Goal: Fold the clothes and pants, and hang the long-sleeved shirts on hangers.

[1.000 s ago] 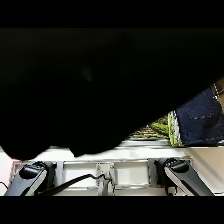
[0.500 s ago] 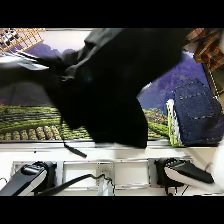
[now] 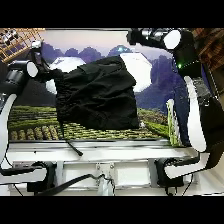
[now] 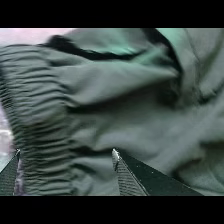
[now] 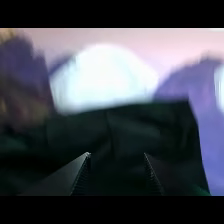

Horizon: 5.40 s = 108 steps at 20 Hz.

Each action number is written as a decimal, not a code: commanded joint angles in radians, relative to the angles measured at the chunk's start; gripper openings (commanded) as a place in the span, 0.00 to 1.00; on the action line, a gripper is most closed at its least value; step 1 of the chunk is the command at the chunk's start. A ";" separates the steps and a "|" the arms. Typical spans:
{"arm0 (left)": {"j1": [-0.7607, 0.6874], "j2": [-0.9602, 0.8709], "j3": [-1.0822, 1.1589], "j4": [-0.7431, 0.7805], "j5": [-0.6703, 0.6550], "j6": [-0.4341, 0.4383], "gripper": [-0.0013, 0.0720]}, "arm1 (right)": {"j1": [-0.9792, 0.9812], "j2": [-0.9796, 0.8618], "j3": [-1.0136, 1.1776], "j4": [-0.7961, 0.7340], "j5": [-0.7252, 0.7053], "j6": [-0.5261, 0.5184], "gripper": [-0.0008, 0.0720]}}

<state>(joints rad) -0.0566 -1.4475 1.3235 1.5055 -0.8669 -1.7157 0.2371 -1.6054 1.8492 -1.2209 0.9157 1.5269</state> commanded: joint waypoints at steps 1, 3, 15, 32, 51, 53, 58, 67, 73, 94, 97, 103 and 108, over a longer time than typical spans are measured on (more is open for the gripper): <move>0.088 0.028 0.008 -0.056 -0.067 -0.019 0.76 | 0.000 0.013 -0.035 -0.028 0.232 -0.002 0.55; 0.110 0.088 0.003 -0.055 -0.193 -0.004 0.67 | 0.000 0.059 -0.124 -0.001 0.233 -0.001 0.54; 0.044 0.560 -0.735 -0.355 -0.185 -0.140 0.59 | 0.000 0.741 -1.164 0.249 -0.067 0.143 0.50; 0.044 0.288 -0.846 -0.941 0.223 0.085 0.18 | 0.000 0.922 -1.393 0.280 -0.050 0.272 0.47; 0.046 0.378 -0.846 -1.016 0.066 0.371 0.02 | 0.000 0.856 -1.645 0.321 -0.390 0.677 0.67; 0.046 0.378 -0.846 -1.016 0.066 0.371 0.02 | 0.000 0.810 -1.631 0.320 -0.391 0.639 0.67; 0.046 0.378 -0.846 -1.016 0.066 0.372 0.02 | 0.000 0.713 -1.571 0.315 -0.529 0.612 0.33; 0.046 0.375 -0.546 -0.972 0.029 0.448 0.02 | 0.000 0.754 -1.180 0.316 -0.633 0.535 0.04; 0.046 0.317 0.150 -0.806 -0.210 0.390 0.02 | -0.001 0.750 -0.621 0.130 -0.670 0.534 0.04; 0.005 0.626 0.513 -0.702 -0.438 0.331 0.02 | 0.000 0.794 -0.026 -0.087 -0.292 0.494 0.04; 0.004 0.538 0.513 -0.589 -0.521 0.312 0.02 | 0.000 0.651 -0.026 -0.099 -0.178 0.468 0.04; 0.004 0.168 0.512 -0.371 -0.587 0.314 0.02 | 0.000 0.245 -0.026 -0.082 -0.182 0.373 0.04; 0.005 -0.175 0.512 -0.236 -0.505 0.314 0.02 | 0.000 0.009 -0.026 0.029 -0.291 0.337 0.04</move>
<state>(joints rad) -0.0517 -1.4506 1.8347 1.1740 -1.3975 -1.4033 0.2371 -1.4780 1.8217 -1.2575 0.6678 1.8885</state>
